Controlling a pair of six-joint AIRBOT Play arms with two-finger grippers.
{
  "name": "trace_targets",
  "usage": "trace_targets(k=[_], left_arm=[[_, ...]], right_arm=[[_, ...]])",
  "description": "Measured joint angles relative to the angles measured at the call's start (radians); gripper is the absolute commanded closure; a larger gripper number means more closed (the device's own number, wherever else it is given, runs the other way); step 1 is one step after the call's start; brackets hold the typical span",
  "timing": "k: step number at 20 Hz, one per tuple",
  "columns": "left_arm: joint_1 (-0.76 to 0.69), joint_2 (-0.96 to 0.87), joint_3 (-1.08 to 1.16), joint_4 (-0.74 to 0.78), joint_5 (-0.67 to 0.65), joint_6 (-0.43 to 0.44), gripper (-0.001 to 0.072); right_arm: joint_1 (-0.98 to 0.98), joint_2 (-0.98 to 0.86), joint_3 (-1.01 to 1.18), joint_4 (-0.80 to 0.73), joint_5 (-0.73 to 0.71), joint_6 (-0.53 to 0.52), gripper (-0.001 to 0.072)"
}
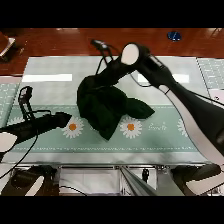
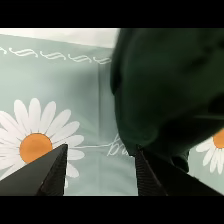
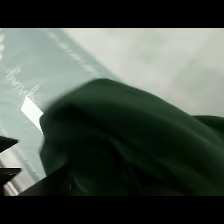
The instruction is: Fold the shirts.
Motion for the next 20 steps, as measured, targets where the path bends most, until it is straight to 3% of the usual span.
trace_targets(k=[5, 8, 11, 14, 20], left_arm=[[0.0, -0.01, 0.0, -0.012, -0.036, 0.04, 0.0201], [0.0, -0.015, -0.012, -0.011, -0.05, 0.054, 0.0202], [0.0, -0.058, -0.049, -0.034, -0.053, 0.046, 0.0202], [0.0, -0.156, -0.082, -0.107, -0.022, 0.072, 0.0202], [0.0, -0.408, -0.094, -0.474, 0.124, 0.326, 0.0202]], right_arm=[[-0.294, 0.163, -0.028, -0.214, 0.185, 0.006, 0.0301], [-0.522, 0.354, -0.231, -0.323, 0.194, 0.006, 0.0301], [-0.716, 0.571, -0.582, -0.282, 0.083, -0.01, 0.0305], [-0.831, 0.744, -0.924, -0.149, -0.011, -0.077, 0.0305], [-0.896, 0.872, -1.266, 0.026, -0.085, -0.165, 0.0305]])
